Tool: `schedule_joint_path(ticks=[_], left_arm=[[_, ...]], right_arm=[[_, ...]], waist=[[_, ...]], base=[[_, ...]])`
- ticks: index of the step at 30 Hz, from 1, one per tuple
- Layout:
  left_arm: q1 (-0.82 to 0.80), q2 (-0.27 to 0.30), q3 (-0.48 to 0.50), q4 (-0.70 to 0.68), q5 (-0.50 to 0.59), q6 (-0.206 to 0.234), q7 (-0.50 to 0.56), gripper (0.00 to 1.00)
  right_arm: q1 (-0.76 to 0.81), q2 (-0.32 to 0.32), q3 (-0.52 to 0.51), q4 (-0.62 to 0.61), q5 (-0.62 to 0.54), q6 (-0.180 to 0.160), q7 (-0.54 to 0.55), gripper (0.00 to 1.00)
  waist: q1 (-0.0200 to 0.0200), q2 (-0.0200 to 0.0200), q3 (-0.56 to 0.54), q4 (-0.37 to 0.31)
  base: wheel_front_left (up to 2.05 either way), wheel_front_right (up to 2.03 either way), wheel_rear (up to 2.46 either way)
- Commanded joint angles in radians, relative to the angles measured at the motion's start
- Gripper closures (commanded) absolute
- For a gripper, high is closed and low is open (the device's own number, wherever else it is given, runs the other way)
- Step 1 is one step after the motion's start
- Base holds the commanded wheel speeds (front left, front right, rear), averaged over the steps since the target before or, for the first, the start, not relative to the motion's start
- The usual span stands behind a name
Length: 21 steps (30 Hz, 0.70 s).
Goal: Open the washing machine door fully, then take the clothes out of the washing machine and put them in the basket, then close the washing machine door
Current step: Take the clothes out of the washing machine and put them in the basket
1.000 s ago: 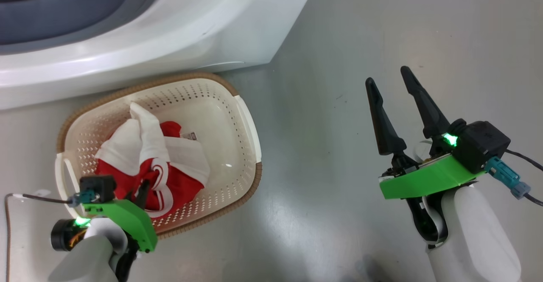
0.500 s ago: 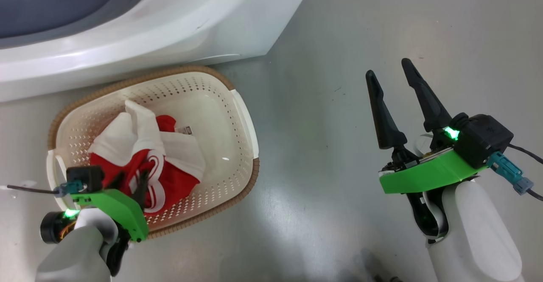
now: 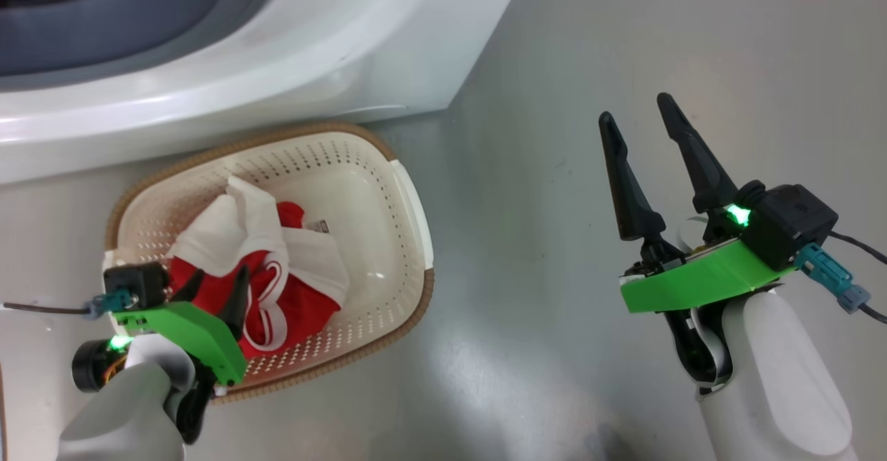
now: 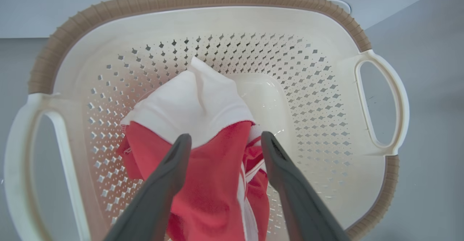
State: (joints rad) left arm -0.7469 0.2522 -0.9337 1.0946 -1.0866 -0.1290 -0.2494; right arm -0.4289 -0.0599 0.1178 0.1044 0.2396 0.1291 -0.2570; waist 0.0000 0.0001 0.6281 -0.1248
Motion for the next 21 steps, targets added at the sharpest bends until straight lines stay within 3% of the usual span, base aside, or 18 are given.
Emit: schedule_joint_path(ticks=[1,8,21], left_arm=[[0.005,0.04,0.026,-0.014,-0.002,-0.002,-0.012,0.0],[0.026,0.056,0.123,-0.07,0.059,-0.002,-0.012,0.0],[0.121,0.051,0.39,-0.199,0.277,-0.002,-0.012,0.0]], right_arm=[[0.027,0.01,0.018,-0.017,-0.005,0.002,-0.005,0.0],[0.043,0.01,0.013,-0.002,-0.014,0.002,-0.005,0.0],[0.077,0.01,0.007,0.025,-0.026,0.002,-0.005,0.0]], waist=[[0.0,-0.0001,-0.021,0.011],[0.0,-0.0001,-0.074,0.028],[0.0,-0.0001,-0.171,0.057]], base=[[0.0,0.0,0.0],[0.0,0.0,0.0],[0.0,0.0,0.0]])
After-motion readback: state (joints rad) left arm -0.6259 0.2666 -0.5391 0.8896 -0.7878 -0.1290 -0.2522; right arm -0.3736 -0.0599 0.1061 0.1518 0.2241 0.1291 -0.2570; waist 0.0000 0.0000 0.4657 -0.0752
